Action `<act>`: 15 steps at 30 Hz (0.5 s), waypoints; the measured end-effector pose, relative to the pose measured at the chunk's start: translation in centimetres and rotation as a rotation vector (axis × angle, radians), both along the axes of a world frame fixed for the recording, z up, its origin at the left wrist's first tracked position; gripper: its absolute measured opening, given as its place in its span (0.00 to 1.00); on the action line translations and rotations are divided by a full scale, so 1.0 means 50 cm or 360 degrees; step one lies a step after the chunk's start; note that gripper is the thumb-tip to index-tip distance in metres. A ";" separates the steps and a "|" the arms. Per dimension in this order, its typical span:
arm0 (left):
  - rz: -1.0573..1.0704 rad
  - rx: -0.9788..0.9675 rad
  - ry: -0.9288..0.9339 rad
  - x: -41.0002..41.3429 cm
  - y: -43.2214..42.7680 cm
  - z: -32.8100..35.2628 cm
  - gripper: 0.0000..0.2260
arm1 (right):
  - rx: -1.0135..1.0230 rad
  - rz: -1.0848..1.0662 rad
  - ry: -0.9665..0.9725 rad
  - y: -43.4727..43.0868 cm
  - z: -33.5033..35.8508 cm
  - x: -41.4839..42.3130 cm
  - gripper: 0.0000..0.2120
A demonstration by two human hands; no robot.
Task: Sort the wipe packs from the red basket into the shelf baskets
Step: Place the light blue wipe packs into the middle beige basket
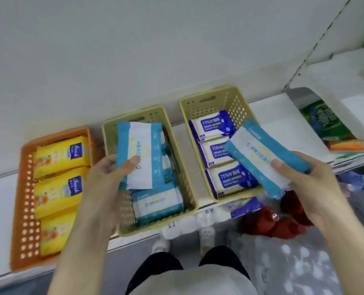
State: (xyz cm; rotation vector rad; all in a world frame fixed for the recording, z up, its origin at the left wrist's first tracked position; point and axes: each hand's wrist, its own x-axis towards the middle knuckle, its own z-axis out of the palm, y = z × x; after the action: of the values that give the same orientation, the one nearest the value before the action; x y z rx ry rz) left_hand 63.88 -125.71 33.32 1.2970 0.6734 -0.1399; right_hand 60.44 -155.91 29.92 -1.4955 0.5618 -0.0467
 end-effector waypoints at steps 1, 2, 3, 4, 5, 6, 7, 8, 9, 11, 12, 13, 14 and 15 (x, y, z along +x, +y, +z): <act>0.0092 0.0021 -0.0029 0.000 0.007 0.004 0.06 | 0.0081 0.0064 -0.0003 0.005 -0.005 0.025 0.08; 0.0176 0.0036 -0.0060 -0.003 0.017 0.007 0.06 | 0.0163 0.0120 0.0001 0.016 -0.012 0.048 0.14; 0.0256 0.0058 -0.0086 -0.009 0.030 0.010 0.06 | 0.0229 0.0174 0.0006 0.031 -0.019 0.070 0.18; 0.0329 0.0089 -0.0103 -0.018 0.044 0.010 0.07 | 0.0272 0.0237 0.0010 0.049 -0.025 0.089 0.20; 0.0394 0.0128 -0.0105 -0.030 0.058 0.010 0.07 | 0.0281 0.0323 0.0005 0.070 -0.030 0.106 0.19; 0.0447 0.0169 -0.0090 -0.043 0.072 0.007 0.07 | 0.0267 0.0425 -0.0009 0.094 -0.034 0.120 0.16; 0.0502 0.0198 -0.0066 -0.058 0.084 0.004 0.06 | 0.0240 0.0526 -0.0033 0.117 -0.036 0.130 0.14; 0.0560 0.0206 -0.0044 -0.072 0.095 0.001 0.06 | 0.0205 0.0619 -0.0058 0.142 -0.038 0.139 0.13; 0.0616 0.0198 -0.0025 -0.087 0.103 -0.002 0.06 | 0.0136 0.0718 -0.0081 0.164 -0.041 0.145 0.14; 0.0700 0.0176 0.0004 -0.110 0.116 -0.007 0.06 | -0.0053 0.0923 -0.0141 0.206 -0.044 0.151 0.14; 0.0727 0.0167 0.0015 -0.120 0.122 -0.009 0.07 | -0.0138 0.1015 -0.0175 0.226 -0.045 0.152 0.14; 0.0748 0.0153 0.0021 -0.128 0.128 -0.011 0.07 | -0.0212 0.1074 -0.0193 0.245 -0.047 0.154 0.13; 0.0767 0.0136 0.0022 -0.135 0.134 -0.012 0.07 | -0.0267 0.1085 -0.0188 0.265 -0.052 0.159 0.13; 0.0783 0.0119 0.0015 -0.140 0.141 -0.013 0.07 | -0.0308 0.1069 -0.0173 0.287 -0.058 0.168 0.13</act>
State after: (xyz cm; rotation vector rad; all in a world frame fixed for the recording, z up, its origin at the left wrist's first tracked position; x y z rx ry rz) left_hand 56.88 -118.68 32.67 1.1663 0.9925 0.2827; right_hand 68.82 -141.58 27.00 -1.7934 -0.0534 0.3464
